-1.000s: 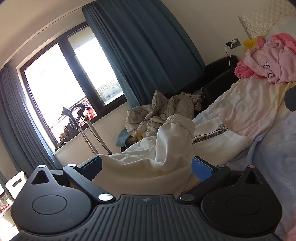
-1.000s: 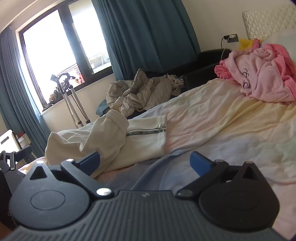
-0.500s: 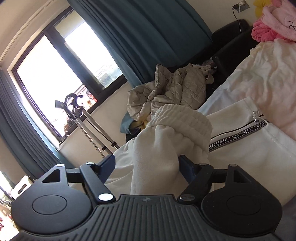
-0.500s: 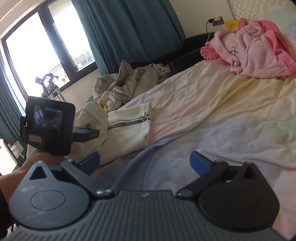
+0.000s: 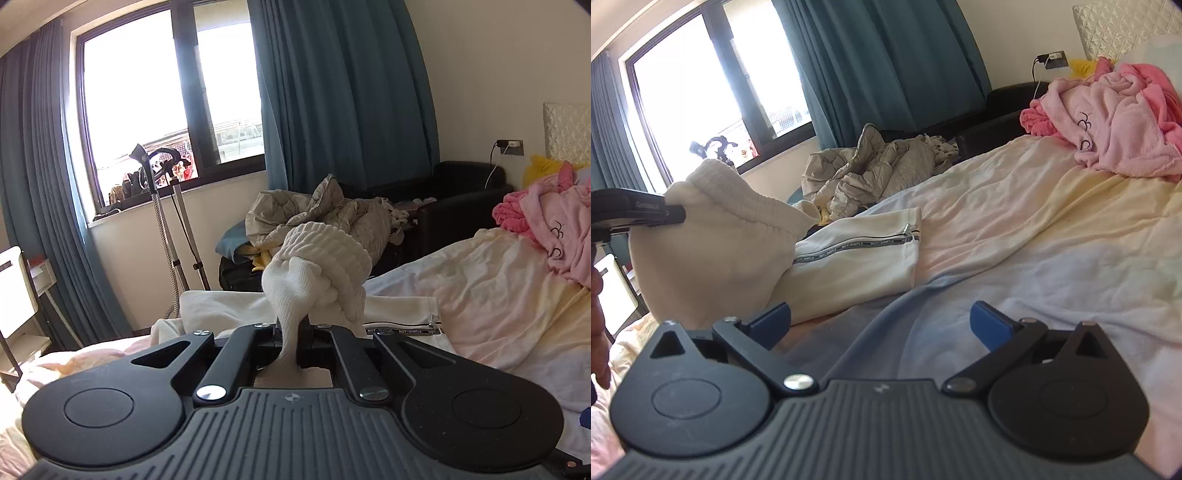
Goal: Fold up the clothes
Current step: 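Move the left tool to the ribbed cuff of the cream sweatpants and grasp it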
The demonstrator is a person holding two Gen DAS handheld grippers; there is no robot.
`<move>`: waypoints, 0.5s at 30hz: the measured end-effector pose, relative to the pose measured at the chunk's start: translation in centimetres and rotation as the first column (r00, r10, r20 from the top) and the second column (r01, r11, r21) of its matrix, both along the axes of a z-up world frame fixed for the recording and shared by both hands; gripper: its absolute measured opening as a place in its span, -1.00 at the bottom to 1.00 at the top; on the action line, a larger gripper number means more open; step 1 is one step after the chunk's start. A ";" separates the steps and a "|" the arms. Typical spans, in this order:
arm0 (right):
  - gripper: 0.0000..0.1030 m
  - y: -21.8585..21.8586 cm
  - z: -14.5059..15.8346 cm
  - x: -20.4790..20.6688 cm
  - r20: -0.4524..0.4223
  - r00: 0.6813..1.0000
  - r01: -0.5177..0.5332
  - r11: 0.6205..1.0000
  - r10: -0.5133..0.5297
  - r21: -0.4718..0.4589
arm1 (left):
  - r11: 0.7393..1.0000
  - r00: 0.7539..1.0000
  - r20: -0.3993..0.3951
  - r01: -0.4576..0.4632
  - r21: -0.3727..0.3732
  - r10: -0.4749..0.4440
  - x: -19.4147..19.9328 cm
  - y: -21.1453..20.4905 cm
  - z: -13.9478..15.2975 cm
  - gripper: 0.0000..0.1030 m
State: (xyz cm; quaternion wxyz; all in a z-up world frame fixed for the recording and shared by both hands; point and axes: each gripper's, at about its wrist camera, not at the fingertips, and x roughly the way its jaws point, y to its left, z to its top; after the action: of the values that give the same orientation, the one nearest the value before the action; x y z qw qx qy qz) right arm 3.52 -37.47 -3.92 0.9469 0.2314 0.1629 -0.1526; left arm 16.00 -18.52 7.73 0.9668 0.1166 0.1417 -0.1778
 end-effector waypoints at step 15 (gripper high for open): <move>1.00 6.3 0.8 -4.9 -0.023 0.995 -0.097 0.980 0.094 -0.174 | 0.958 0.975 -0.174 -0.177 -0.223 0.140 -9.1 17.5 -5.9 -0.93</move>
State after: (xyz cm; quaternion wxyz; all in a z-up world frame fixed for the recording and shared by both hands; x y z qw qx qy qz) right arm -1.34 -31.17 -3.09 0.9686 0.1383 0.1668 -0.1223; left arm 6.86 -1.02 1.80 0.9708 -0.0260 0.2038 -0.1238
